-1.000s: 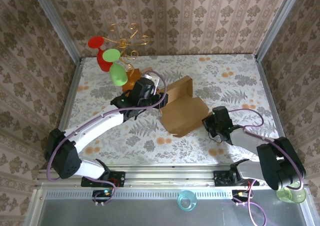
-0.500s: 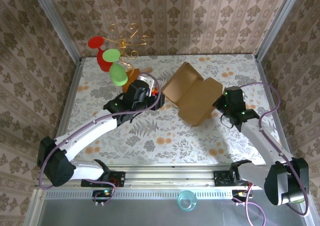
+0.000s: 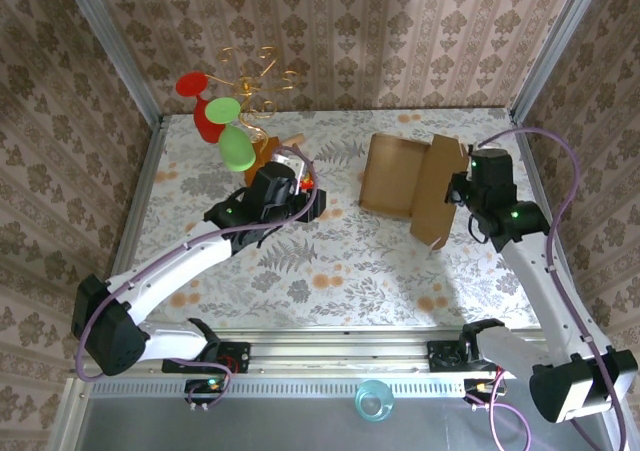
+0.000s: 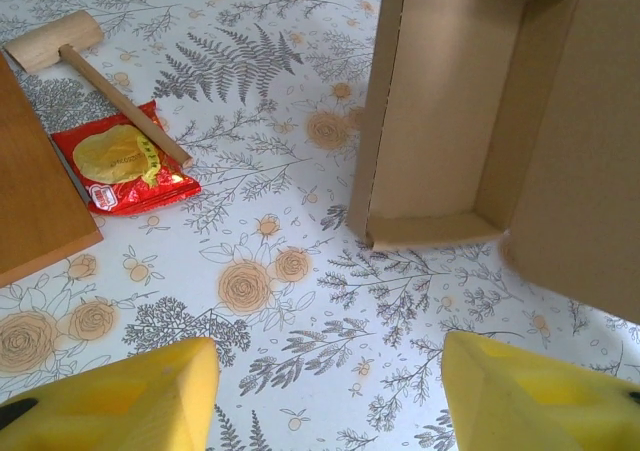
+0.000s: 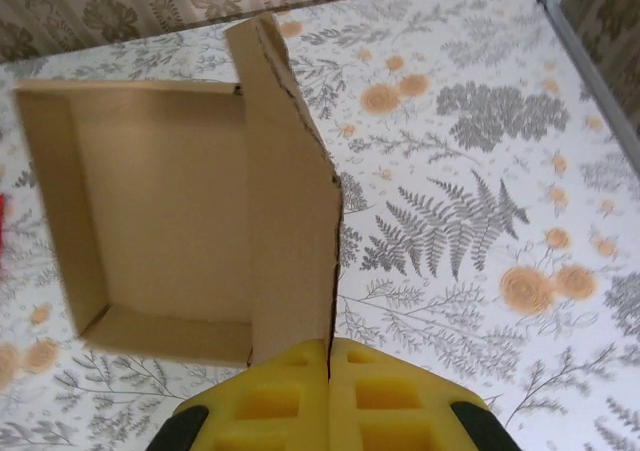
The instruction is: Fold the paper box
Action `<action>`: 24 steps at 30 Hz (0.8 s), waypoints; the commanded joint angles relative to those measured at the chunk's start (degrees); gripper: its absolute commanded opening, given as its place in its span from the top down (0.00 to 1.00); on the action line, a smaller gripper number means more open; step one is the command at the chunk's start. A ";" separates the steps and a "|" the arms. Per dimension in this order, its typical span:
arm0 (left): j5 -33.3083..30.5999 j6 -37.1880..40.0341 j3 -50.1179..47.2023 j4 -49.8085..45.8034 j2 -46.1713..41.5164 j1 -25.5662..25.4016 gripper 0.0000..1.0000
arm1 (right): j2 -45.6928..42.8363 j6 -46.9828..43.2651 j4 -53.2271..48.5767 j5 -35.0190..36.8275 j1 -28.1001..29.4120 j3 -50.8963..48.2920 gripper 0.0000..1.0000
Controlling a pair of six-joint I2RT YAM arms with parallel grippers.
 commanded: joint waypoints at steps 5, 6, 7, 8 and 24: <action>1.59 -1.92 -1.45 -0.10 -3.97 1.91 0.41 | 7.11 -21.21 1.94 16.13 12.33 5.48 1.00; 1.70 -1.95 -1.70 -0.06 -4.23 2.24 0.41 | 8.06 -23.24 2.30 16.68 13.15 6.20 1.00; 1.96 -1.93 -2.02 -0.17 -4.49 2.58 0.41 | 9.15 -25.40 2.51 17.20 13.93 6.70 1.00; 2.20 -2.13 -2.33 -0.11 -4.83 2.99 0.41 | 10.14 -27.53 3.96 16.91 14.64 7.45 1.00; 13.84 -0.04 -8.95 2.69 -8.65 11.68 0.45 | 18.78 -63.05 32.24 16.86 32.75 -4.69 1.00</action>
